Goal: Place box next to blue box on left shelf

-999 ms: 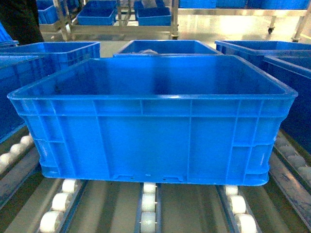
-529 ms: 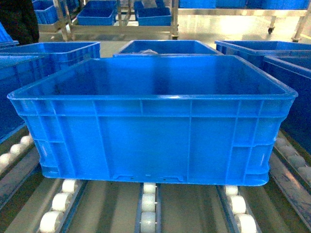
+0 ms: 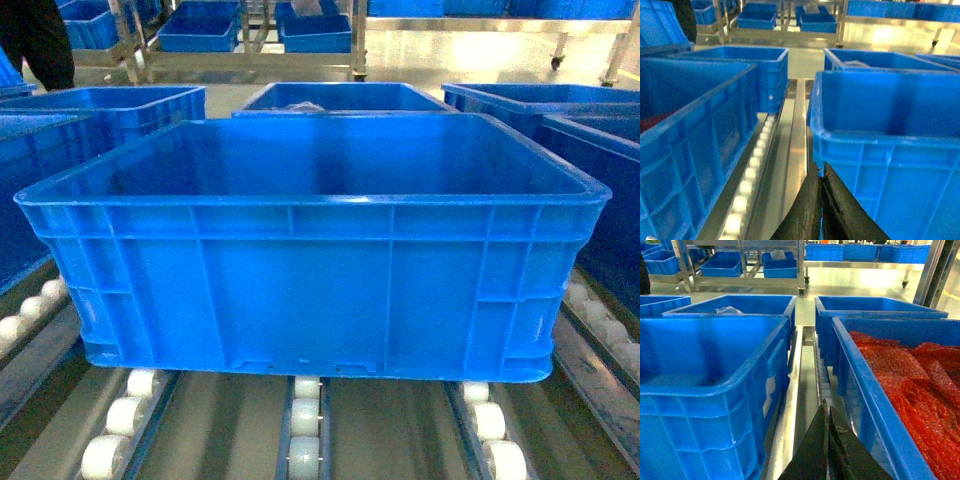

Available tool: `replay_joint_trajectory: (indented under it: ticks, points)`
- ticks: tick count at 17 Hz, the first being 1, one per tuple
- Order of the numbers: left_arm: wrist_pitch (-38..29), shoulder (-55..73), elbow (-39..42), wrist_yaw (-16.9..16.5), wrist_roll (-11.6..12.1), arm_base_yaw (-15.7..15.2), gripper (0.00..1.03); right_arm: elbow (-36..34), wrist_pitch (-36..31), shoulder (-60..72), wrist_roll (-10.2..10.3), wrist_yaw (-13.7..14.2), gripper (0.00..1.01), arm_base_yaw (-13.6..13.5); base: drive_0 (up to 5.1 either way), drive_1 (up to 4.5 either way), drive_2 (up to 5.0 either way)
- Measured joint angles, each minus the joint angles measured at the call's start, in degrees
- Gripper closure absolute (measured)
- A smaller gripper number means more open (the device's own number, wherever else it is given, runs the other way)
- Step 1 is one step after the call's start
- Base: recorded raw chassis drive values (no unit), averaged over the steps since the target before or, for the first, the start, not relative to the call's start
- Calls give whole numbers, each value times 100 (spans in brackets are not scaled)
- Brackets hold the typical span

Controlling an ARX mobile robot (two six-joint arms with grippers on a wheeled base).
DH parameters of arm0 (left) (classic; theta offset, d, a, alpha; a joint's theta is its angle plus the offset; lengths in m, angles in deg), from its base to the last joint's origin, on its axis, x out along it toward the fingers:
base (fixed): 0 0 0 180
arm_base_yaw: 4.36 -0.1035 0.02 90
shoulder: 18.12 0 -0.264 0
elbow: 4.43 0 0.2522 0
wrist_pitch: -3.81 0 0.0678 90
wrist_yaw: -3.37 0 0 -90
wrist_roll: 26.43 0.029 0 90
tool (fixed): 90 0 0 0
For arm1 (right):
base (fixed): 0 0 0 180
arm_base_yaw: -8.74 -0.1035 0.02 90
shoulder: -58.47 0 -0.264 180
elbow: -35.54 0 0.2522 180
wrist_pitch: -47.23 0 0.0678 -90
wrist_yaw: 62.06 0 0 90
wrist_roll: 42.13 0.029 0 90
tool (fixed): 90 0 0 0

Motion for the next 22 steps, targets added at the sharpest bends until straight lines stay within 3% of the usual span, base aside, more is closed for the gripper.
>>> replay_joint_trajectory:
  ticks: [2, 3, 6, 22]
  points:
    - [378, -664, 203, 0, 0, -2, 101, -210, 186, -490, 0, 2, 100, 0, 0, 0, 0]
    - [570, -957, 232, 0, 2, -2, 101, -402, -164, -483, 2, 0, 100, -2, 0, 0, 0]
    - [1156, -1620, 402, 2, 2, -2, 101, -669, 457, -1016, 0, 0, 100, -22, 0, 0, 0]
    - [4068, -4846, 483, 2, 2, -2, 101, -728, 3390, -4306, 0, 0, 100, -22, 0, 0, 0]
